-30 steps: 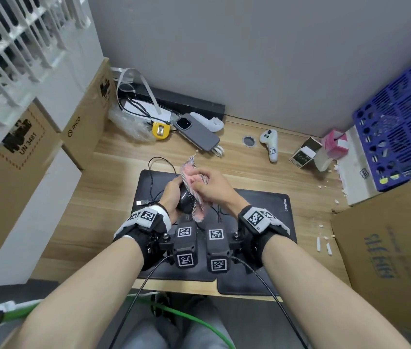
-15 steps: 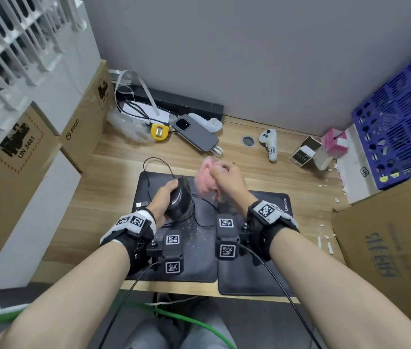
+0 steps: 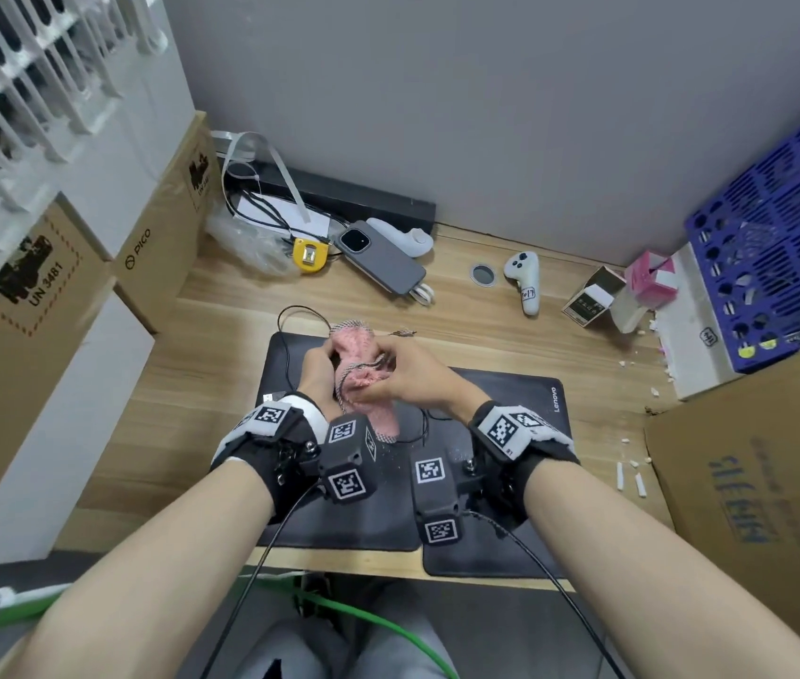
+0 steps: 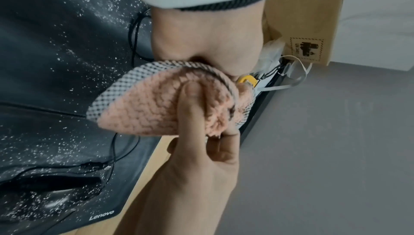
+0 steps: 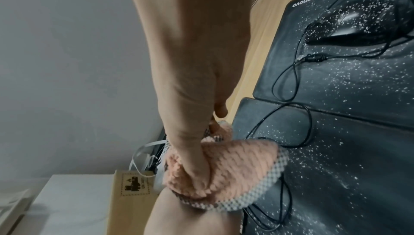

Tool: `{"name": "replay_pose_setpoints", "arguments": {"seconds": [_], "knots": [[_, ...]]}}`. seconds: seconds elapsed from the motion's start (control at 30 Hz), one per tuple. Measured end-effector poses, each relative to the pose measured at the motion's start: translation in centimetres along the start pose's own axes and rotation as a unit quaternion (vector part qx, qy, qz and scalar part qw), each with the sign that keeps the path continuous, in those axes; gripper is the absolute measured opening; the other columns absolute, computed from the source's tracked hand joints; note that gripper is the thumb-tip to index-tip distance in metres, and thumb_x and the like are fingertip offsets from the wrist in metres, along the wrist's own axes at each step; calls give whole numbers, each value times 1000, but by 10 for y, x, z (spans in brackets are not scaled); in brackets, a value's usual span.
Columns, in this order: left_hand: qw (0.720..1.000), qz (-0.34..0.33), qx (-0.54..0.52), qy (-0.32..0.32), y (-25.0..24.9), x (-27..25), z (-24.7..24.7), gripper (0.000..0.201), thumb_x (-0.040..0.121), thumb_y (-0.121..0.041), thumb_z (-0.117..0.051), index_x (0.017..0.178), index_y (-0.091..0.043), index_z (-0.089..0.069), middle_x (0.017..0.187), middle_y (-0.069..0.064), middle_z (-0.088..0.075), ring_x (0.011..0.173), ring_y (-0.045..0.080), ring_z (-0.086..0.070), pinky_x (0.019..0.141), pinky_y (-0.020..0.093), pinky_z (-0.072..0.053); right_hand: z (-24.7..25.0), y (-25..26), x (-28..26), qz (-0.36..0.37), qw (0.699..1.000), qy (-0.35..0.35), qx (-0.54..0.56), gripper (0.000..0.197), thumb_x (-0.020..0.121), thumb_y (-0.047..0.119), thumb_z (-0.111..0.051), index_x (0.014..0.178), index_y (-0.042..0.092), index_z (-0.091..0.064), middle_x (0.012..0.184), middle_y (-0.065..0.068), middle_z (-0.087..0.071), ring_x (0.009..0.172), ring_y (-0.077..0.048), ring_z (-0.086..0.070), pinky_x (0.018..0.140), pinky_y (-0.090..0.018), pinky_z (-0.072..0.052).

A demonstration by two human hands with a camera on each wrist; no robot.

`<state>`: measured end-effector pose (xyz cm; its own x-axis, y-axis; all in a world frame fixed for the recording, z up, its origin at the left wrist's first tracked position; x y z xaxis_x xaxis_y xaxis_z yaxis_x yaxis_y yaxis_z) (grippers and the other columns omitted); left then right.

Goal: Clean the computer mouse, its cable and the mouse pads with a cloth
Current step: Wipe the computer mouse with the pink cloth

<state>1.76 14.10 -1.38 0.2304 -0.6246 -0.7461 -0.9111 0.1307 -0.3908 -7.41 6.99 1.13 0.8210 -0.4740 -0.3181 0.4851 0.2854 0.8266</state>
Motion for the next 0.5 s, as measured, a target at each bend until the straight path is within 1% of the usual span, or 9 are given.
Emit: {"name": "replay_pose_setpoints", "arguments": {"seconds": [0.07,0.13,0.17,0.2,0.27,0.3,0.33,0.4,0.5], "knots": [[1000,14,6,23,0,-2,-3,51,101,-29,-31,76,0,-65,65,18,-68,70,31,-62,62,36,-52,6,-3,5,-11,1000,11,25,28,67,25,-87,76,20,-61,89,-2,-70,81,-17,-66,74,-35,-53],[998,26,19,56,2,-4,-2,48,100,-27,-33,85,-1,-70,79,18,-70,72,29,-68,71,36,-54,10,-6,14,-21,999,4,40,20,75,29,-81,83,18,-66,103,-1,-62,90,-10,-62,63,-20,-54],[997,32,22,72,2,-8,-3,44,99,-26,-33,92,-2,-69,85,16,-71,75,27,-68,74,36,-53,13,-7,18,-29,999,-34,23,21,76,36,-78,82,20,-65,107,1,-52,96,-9,-55,62,-15,-51],[996,32,38,75,3,-9,-2,42,98,-25,-33,92,-4,-69,84,14,-70,74,25,-67,74,34,-51,15,-8,23,-33,996,-78,1,25,77,42,-76,79,21,-63,106,1,-47,95,-10,-51,59,-11,-48],[995,26,59,74,1,-8,0,45,97,-24,-35,85,-7,-75,81,11,-70,70,22,-67,74,32,-49,15,-5,27,0,993,-117,-14,30,82,42,-72,78,13,-61,92,-2,-54,76,-13,-53,48,-15,-43],[995,22,53,80,-2,-9,-1,44,97,-25,-35,90,-7,-75,86,12,-70,74,22,-68,74,33,-51,12,-1,27,19,993,-113,-18,26,85,37,-70,82,13,-61,88,-3,-57,72,-13,-53,50,-14,-40],[996,16,36,75,-4,-8,-1,42,98,-26,-35,100,-6,-71,92,13,-70,78,24,-69,74,33,-54,8,4,26,30,993,-106,-33,21,87,35,-68,89,16,-60,92,-4,-58,79,-15,-54,61,-15,-40],[997,-7,-49,57,-6,-8,-2,45,102,-29,-28,102,-1,-63,88,17,-70,77,26,-70,68,33,-58,0,13,21,39,993,-82,-74,24,87,39,-66,100,21,-58,104,-7,-53,99,-21,-48,82,-30,-40],[986,-45,-143,70,-3,-8,-1,44,103,-33,-23,105,-3,-56,97,17,-62,95,26,-61,87,36,-52,-9,16,14,63,989,-52,-123,40,87,43,-65,117,19,-56,107,-5,-43,107,-24,-39,90,-36,-37]]}}
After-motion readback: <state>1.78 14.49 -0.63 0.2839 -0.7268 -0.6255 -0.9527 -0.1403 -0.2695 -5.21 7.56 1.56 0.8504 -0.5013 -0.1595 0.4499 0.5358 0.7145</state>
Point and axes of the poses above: each hand's wrist, its own x-axis towards the middle knuckle, its own z-axis out of the back of the hand, y = z × x, the point moved 2 cm from there along x, towards the middle knuckle
